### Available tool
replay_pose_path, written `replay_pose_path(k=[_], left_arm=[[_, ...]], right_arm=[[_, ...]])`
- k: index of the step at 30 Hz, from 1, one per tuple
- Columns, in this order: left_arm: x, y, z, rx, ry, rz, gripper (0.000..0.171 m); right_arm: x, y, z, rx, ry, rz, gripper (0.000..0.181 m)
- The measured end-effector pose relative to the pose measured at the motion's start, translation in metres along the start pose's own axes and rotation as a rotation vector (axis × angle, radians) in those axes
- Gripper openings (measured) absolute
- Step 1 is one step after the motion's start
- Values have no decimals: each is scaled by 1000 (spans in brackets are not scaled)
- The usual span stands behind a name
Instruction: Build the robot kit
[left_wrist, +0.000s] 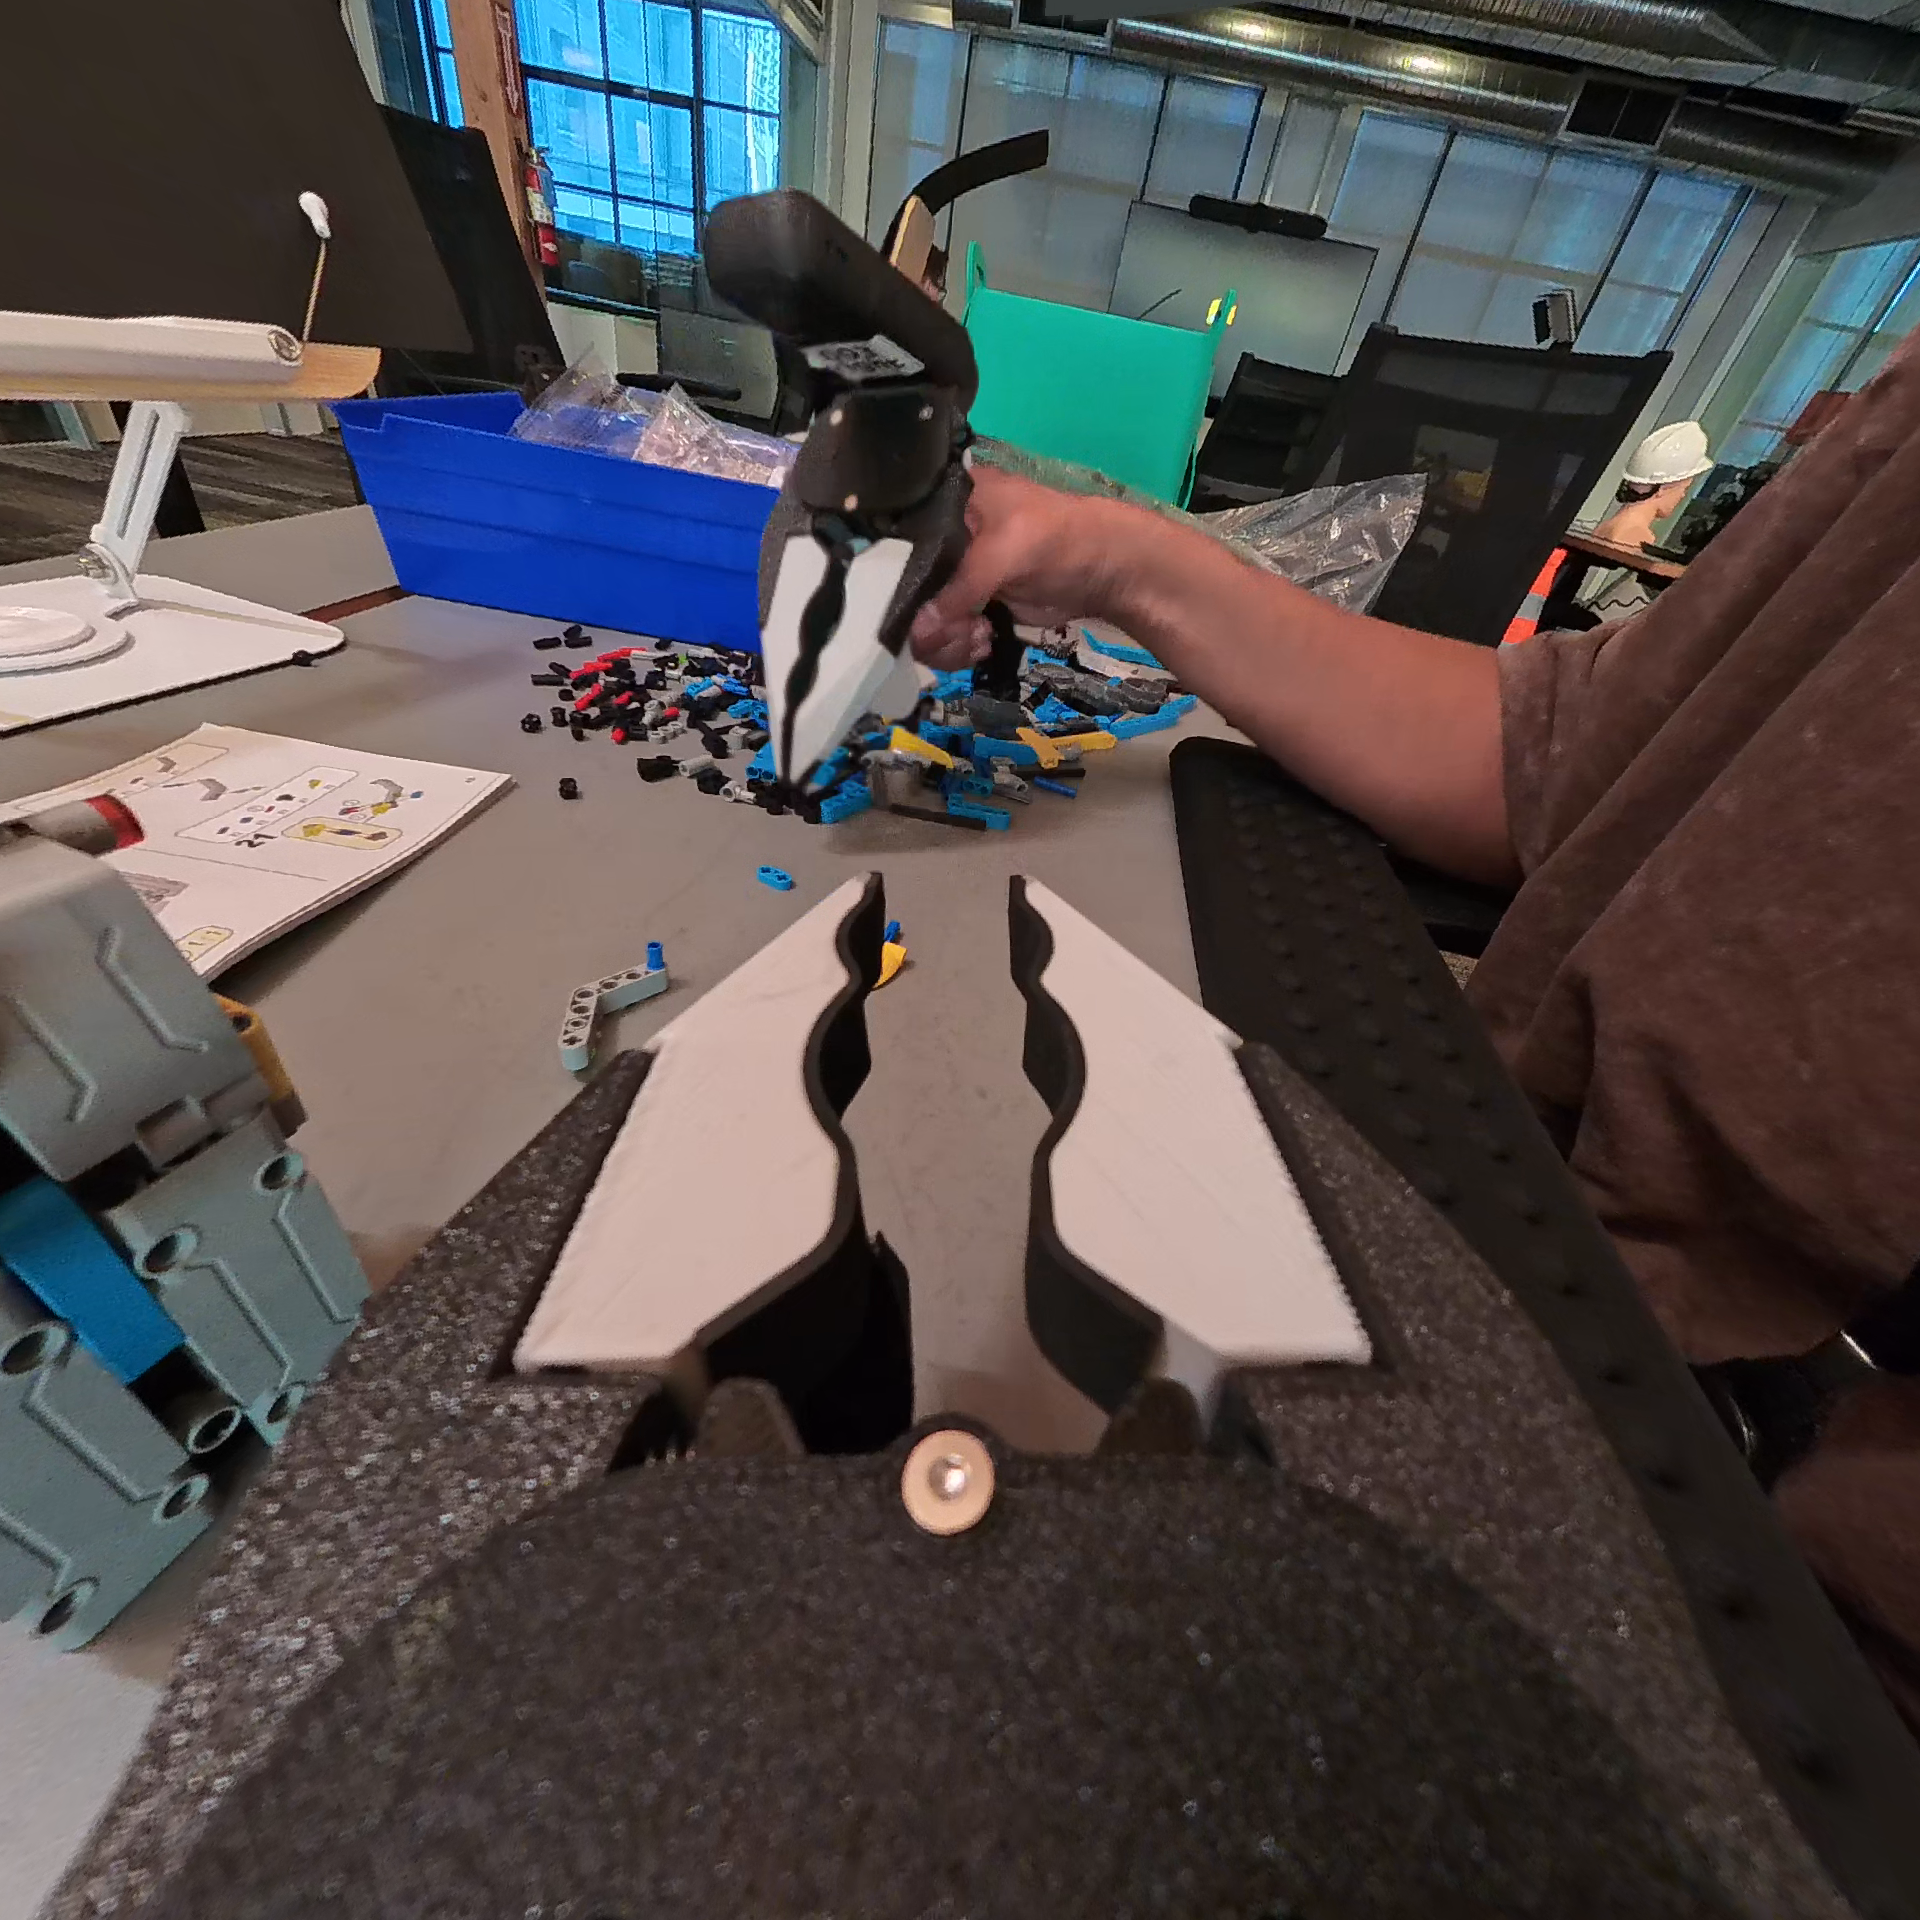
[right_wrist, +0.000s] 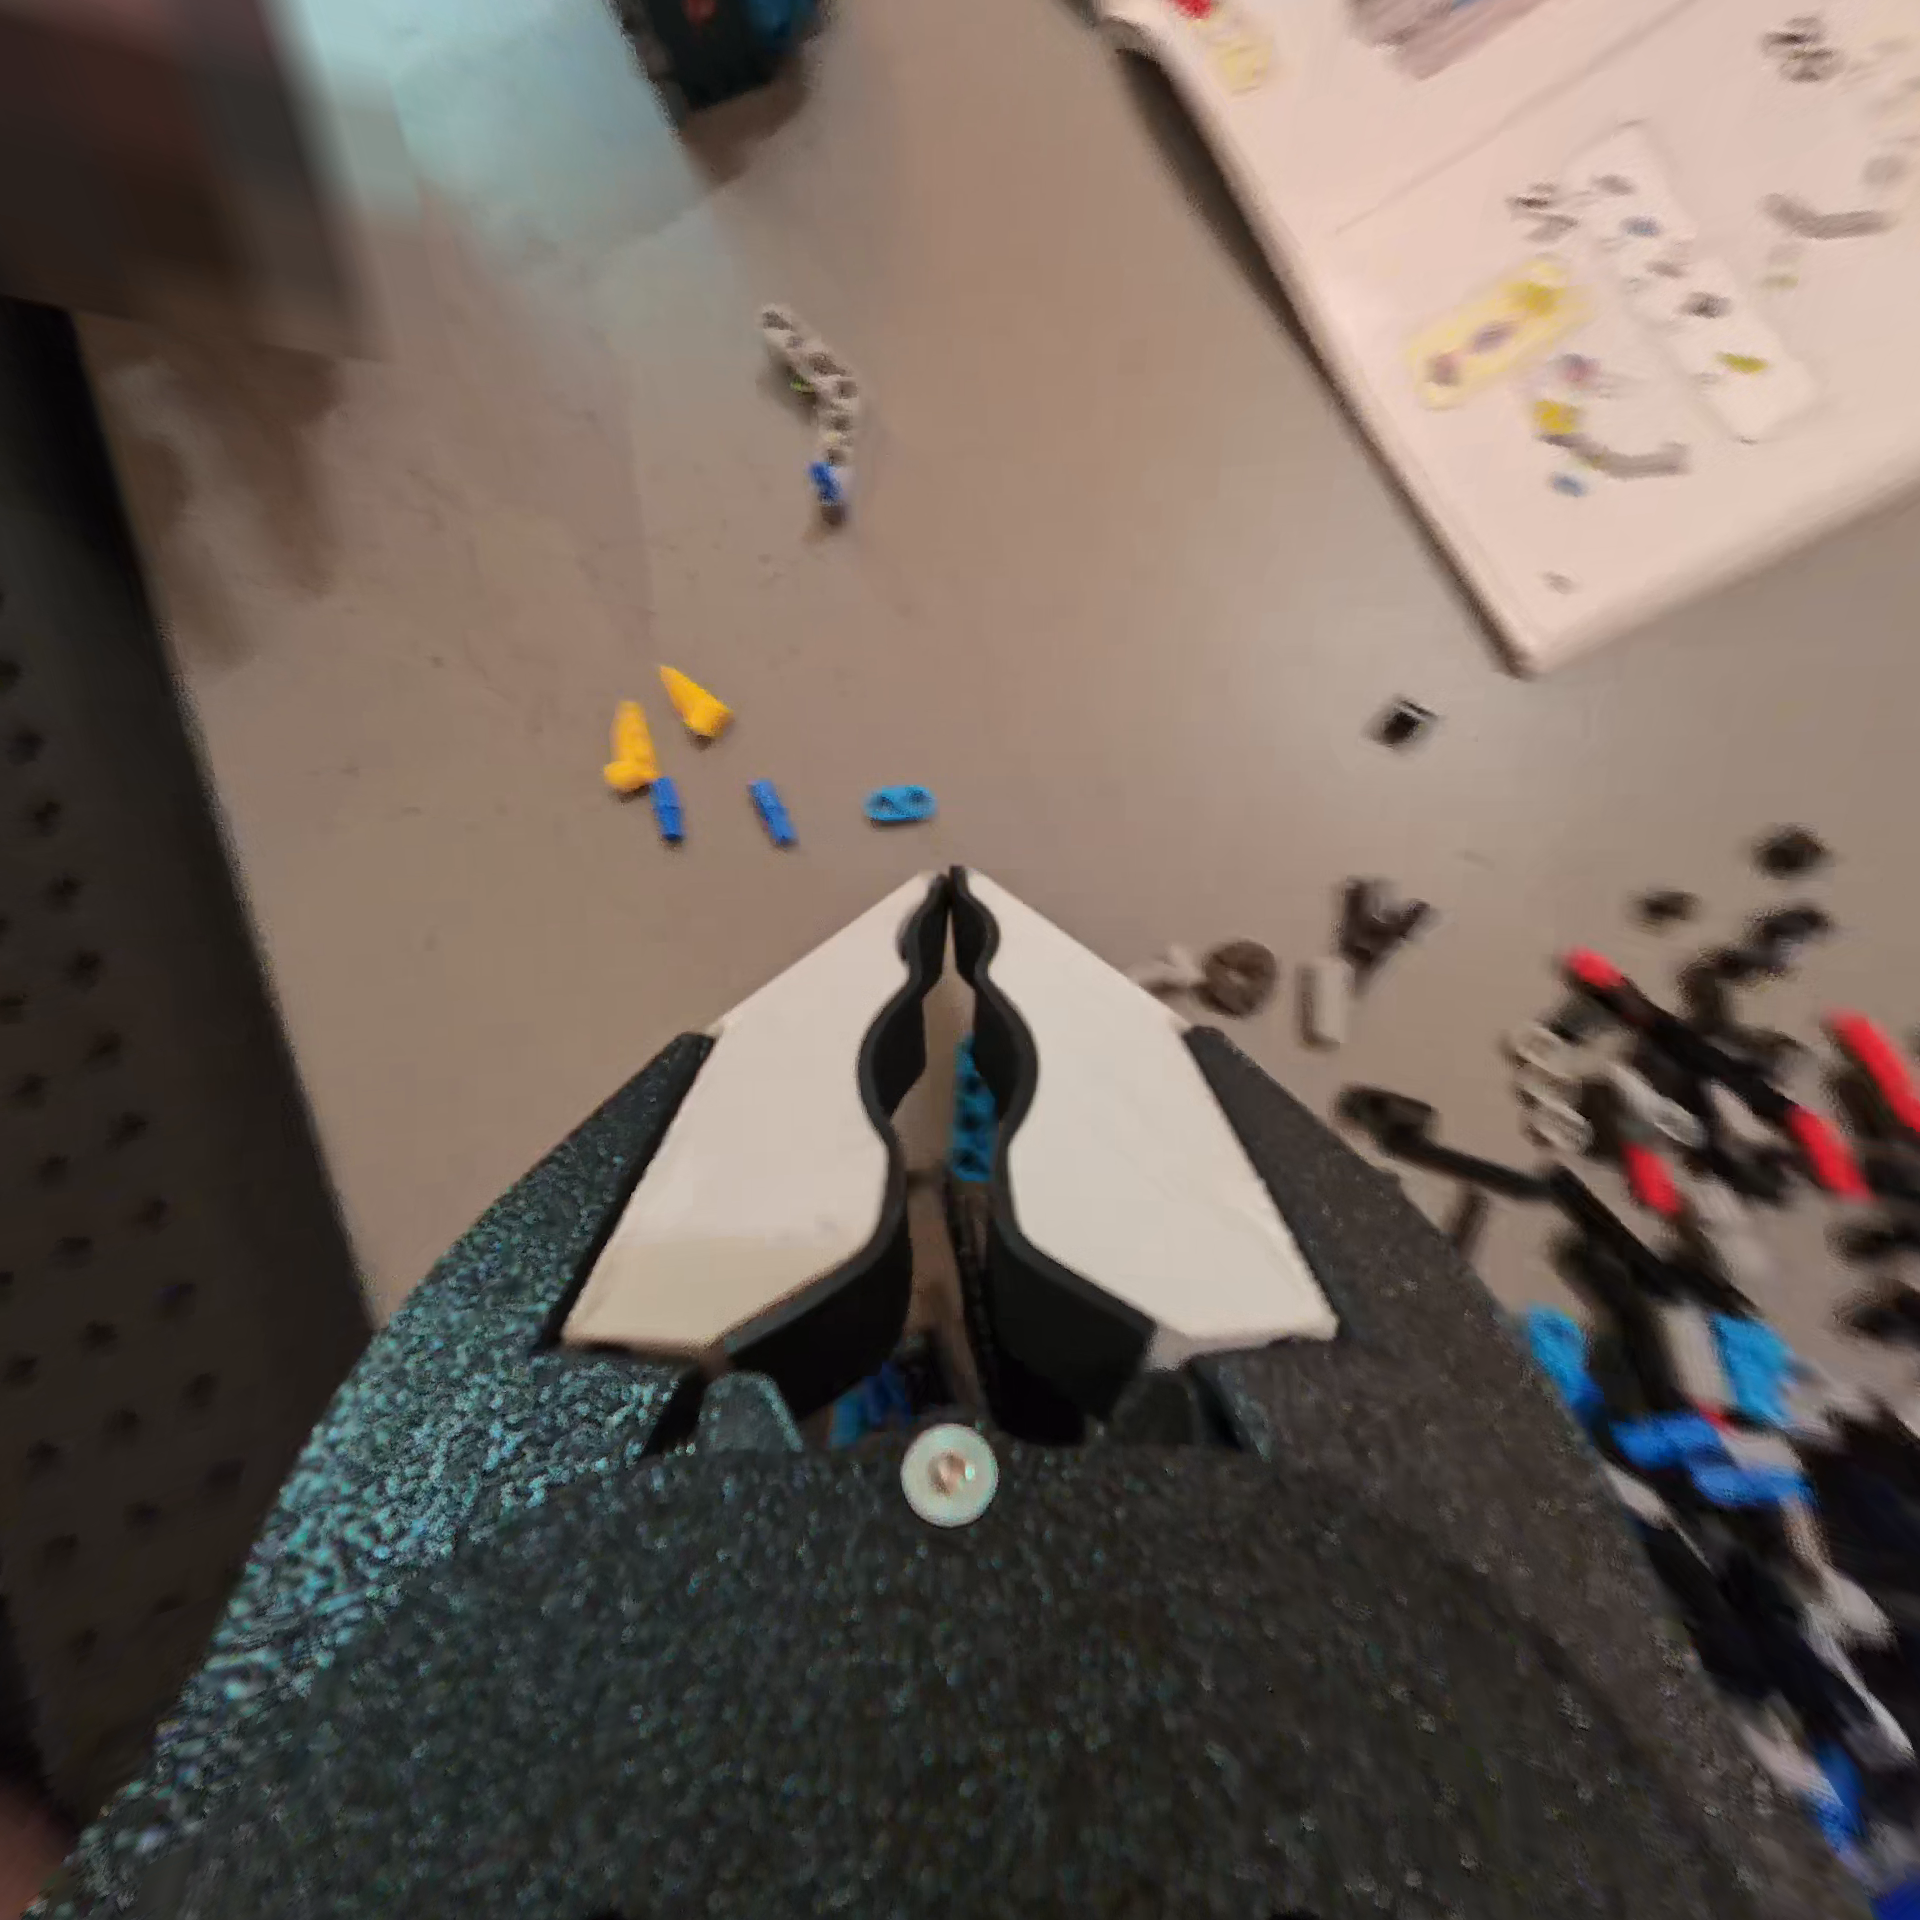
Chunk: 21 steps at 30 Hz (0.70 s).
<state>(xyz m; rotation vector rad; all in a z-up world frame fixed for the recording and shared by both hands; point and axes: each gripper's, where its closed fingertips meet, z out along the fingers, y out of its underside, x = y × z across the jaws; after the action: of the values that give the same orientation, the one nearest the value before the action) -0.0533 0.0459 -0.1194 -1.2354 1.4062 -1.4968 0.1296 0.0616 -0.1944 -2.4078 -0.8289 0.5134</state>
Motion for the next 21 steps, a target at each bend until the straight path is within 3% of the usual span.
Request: replay_pose_path(k=[3, 8, 12, 15, 21], left_arm=[[0, 0, 0, 2, 0, -2, 24], [0, 0, 0, -1, 0, -2, 24], [0, 0, 0, 0, 0, -6, 24], [0, 0, 0, -2, 1, 0, 24], [0, 0, 0, 0, 1, -1, 24]], right_arm=[[34, 9, -26, 2, 173, 33, 2], [104, 15, -91, 159, 534, 220, 5], [94, 39, -71, 49, 410, 260, 11], [104, 57, -66, -58, 494, 215, 10], [114, 72, -58, -62, 483, 286, 12]])
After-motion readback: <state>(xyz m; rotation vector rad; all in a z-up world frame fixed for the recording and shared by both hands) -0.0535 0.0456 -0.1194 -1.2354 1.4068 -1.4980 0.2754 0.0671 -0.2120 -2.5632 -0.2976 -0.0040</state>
